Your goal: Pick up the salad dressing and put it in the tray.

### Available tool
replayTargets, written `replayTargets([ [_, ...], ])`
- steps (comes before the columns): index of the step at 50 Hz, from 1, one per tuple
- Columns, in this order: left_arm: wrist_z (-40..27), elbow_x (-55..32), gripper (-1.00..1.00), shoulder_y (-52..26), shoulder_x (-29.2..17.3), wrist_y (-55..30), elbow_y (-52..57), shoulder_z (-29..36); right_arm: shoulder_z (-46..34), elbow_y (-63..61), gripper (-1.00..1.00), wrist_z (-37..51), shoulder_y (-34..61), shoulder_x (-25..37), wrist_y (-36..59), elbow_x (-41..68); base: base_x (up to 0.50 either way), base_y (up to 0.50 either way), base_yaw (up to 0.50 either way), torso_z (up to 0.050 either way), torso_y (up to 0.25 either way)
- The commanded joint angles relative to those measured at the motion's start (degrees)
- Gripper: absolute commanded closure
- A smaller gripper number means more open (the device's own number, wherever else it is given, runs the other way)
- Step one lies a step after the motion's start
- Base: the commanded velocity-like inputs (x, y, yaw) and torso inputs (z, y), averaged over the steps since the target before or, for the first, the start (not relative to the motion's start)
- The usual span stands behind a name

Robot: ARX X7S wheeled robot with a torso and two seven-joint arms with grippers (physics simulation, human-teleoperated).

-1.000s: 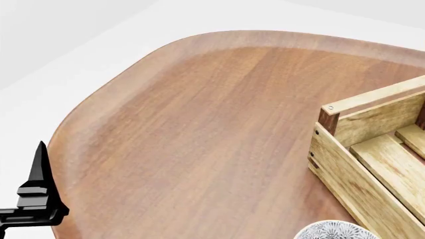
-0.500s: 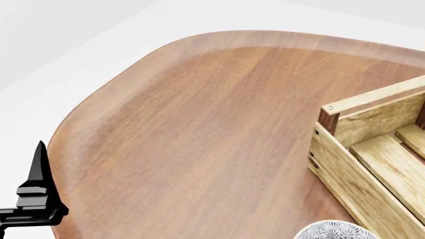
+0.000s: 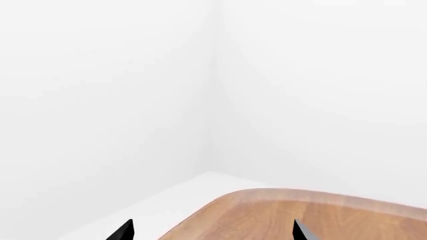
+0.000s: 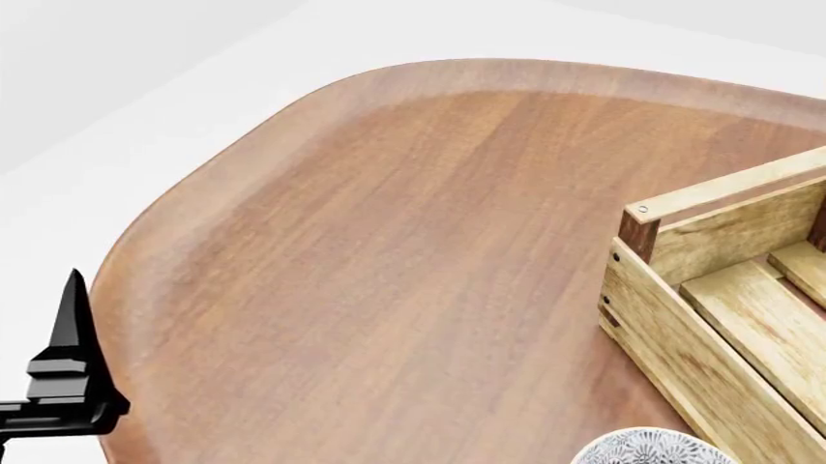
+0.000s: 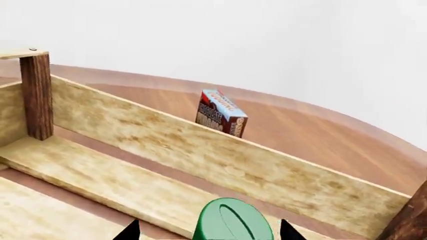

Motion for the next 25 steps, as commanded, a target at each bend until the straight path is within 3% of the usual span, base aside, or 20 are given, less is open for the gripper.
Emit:
replayTargets([
  [1, -0.4, -0.3, -1.00, -0.1, -0.3, -0.2, 0.6, -0.2, 1.6, -38.2, -1.00, -0.8, -12.0, -0.8, 16.1, 1.3, 0.00, 0.00, 0.00, 0.000, 0.000],
  [12, -0.7, -0.9, -1.00, 0.2, -0.4, 0.2, 1.0, -0.8, 1.5, -67.4, -1.00, -2.9, -18.5, -0.3, 26.3, 1.7, 0.00, 0.00, 0.00, 0.000, 0.000],
  [25, -1.0, -1.9, -1.00, 0.5, -0.3, 1.1, 1.3, -2.0, 1.5, -88.4, -1.00, -5.5, -23.6, -0.3, 31.6, 3.6, 0.00, 0.00, 0.00, 0.000, 0.000],
])
